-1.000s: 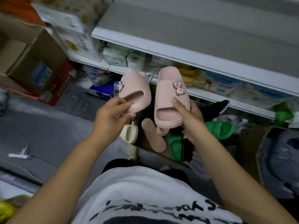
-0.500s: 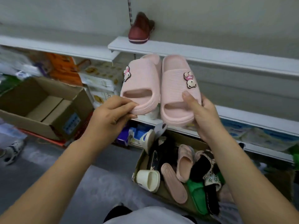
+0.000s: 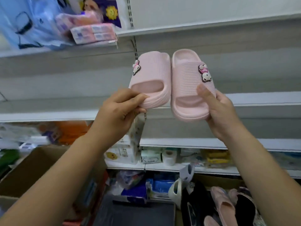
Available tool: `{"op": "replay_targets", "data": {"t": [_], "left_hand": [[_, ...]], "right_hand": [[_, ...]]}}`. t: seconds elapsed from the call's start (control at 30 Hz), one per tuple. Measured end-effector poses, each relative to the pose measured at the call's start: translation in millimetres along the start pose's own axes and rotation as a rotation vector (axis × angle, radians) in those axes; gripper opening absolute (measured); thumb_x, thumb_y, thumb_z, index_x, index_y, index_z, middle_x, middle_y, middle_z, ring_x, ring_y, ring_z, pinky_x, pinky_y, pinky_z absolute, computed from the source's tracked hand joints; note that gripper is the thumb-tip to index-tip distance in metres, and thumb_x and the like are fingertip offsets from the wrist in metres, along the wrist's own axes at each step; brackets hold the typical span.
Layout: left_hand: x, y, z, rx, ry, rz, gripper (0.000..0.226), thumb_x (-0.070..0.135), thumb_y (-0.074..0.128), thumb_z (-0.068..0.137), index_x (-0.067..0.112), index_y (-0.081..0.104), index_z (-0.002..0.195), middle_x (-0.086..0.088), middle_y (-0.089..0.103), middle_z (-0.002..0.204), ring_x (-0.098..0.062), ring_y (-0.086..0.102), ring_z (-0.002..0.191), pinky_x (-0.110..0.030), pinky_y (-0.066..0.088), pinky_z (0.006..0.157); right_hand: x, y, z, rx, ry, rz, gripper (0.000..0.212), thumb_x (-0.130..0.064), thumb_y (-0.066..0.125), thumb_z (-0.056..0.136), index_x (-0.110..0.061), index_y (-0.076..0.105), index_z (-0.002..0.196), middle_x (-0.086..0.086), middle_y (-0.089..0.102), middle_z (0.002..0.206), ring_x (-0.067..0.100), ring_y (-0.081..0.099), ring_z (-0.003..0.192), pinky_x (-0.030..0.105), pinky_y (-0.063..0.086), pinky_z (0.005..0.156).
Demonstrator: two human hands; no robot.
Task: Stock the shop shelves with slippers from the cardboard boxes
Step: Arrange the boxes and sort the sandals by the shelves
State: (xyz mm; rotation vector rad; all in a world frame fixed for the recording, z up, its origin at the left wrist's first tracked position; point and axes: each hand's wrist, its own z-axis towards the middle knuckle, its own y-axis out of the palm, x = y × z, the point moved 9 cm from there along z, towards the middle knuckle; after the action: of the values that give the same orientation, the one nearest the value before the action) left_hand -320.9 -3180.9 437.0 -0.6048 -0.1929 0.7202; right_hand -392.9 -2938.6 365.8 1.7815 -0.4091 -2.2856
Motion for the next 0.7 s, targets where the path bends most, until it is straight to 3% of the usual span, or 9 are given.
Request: {"op": "replay_targets", "data": {"t": [0.07,0.2,0.3,0.47,0.6,0.7], "left_hand": [[-6,-7,17,0.036,0.047,0.006,0.024,0.005,0.071,0.092,-0.006,0.073,0.112,-0.018,0.070,0.106,-0.032,0.065,0.091,-0.033,0.052,0.082],[-9,-21,51,0.125,0.086,0.053,0.023,0.002,0.075,0.088,-0.004,0.074,0.110,-0.015,0.071,0.103,-0.029,0.064,0.089,-0.026,0.049,0.083],[3,-35,79,0.179,0.146,0.070,0.025,0.008,0.075,0.089,-0.005,0.074,0.110,-0.015,0.071,0.101,-0.029,0.063,0.087,-0.030,0.051,0.079],[4,-62,110,0.189,0.105,0.138,0.036,0.027,0.065,0.095,-0.001,0.072,0.116,-0.014,0.070,0.107,-0.017,0.061,0.094,-0.013,0.046,0.086],[-4,-81,132,0.195,0.057,0.114,0.037,0.028,0.066,0.096,0.000,0.070,0.121,-0.012,0.069,0.108,-0.019,0.062,0.092,-0.025,0.050,0.080],[-15,-91,144,0.203,0.052,0.088,0.037,0.028,0.067,0.095,0.003,0.070,0.123,-0.004,0.067,0.106,-0.017,0.061,0.090,-0.027,0.050,0.078]], "right_hand": [[-21,6,11,-0.002,-0.050,-0.013,0.052,-0.036,0.073,0.086,-0.006,0.064,0.127,0.009,0.075,0.118,0.025,0.071,0.110,0.039,0.057,0.094],[-62,21,37,-0.042,-0.091,-0.036,0.050,-0.035,0.071,0.090,-0.004,0.062,0.129,0.010,0.074,0.118,0.026,0.072,0.109,0.038,0.059,0.091],[-91,27,61,-0.029,-0.085,-0.028,0.044,-0.036,0.070,0.093,-0.007,0.066,0.126,0.008,0.076,0.115,0.025,0.072,0.109,0.040,0.056,0.098],[-135,38,84,-0.077,-0.137,-0.109,0.042,-0.037,0.069,0.093,-0.009,0.068,0.124,0.008,0.076,0.114,0.028,0.071,0.110,0.043,0.054,0.099],[-162,55,91,-0.096,-0.167,-0.135,0.038,-0.037,0.071,0.092,-0.010,0.069,0.118,0.005,0.078,0.108,0.022,0.074,0.103,0.038,0.059,0.090],[-173,61,100,-0.091,-0.185,-0.121,0.036,-0.038,0.071,0.091,-0.012,0.071,0.115,0.005,0.078,0.109,0.023,0.073,0.106,0.040,0.058,0.095]]}}
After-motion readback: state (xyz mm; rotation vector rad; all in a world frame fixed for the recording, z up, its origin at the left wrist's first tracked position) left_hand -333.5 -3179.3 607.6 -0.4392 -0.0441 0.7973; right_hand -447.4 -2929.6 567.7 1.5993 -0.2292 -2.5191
